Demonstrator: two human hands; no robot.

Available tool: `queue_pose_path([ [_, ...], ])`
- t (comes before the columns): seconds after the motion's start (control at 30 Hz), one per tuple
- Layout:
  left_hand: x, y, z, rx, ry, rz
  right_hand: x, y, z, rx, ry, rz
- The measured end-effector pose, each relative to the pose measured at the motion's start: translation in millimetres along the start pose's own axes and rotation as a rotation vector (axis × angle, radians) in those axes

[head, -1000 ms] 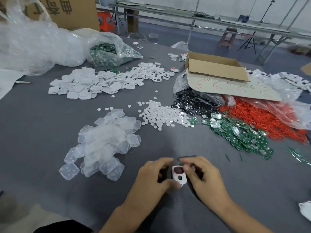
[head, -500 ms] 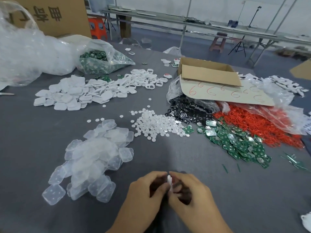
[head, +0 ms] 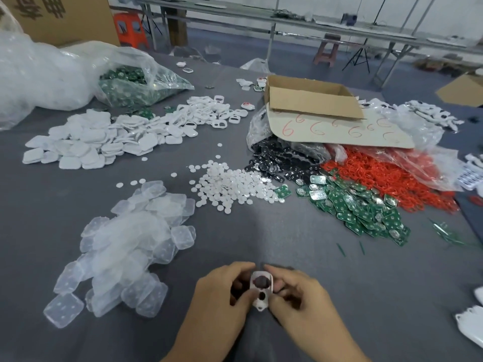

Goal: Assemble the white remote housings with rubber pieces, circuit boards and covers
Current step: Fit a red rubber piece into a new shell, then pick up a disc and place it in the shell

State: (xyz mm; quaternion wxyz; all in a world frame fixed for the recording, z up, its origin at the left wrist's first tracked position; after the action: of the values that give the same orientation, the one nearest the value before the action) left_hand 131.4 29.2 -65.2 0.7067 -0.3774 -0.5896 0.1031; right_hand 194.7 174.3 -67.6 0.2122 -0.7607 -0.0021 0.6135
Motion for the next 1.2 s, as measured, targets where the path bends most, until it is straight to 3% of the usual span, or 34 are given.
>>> queue_pose_path([
  [0.07,3,2,4,-0.03,0.026,0.059,-8,-1,3,-0.012,-0.049,-0.198],
  [0.2,9,0,20,-0.089,0.012,0.168,-23,-31,42,0.103,-0.085,-0.203],
  [0.33,46,-12,71,0.068,0.089,0.083,-42,-66,118,0.269,-0.13,-0.344],
  [0.43,68,6,136,0.06,0.112,0.101,-59,-76,179,0.344,-0.187,-0.425],
  [0.63,76,32,258,0.125,0.108,0.41,-65,-63,271,0.245,-0.229,-0.569],
  [0.73,72,37,277,0.114,0.164,0.398,-58,-72,280,0.279,-0.232,-0.564],
  [0.8,69,31,277,0.151,0.17,0.31,-53,-75,280,0.258,-0.225,-0.512],
  [0.97,66,12,256,0.139,0.09,-0.014,-61,-92,252,0.317,-0.226,-0.127],
  [1.07,71,0,220,0.042,0.116,-0.346,-82,-93,201,0.227,-0.326,0.22],
  [1.2,85,-24,151,0.004,0.182,-0.631,-97,-84,122,0.12,-0.427,0.475],
])
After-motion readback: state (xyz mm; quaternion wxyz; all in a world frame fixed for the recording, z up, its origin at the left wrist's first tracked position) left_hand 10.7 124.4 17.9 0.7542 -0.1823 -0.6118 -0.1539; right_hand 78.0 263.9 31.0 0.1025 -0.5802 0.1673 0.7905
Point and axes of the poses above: each hand's wrist, its own z-axis towards the middle knuckle, its own y-axis out of the palm, x = y × z, the point moved 10 cm from there along z, towards the middle knuckle, and after that the axes turned 8 degrees about z, right-handed, at the moved point
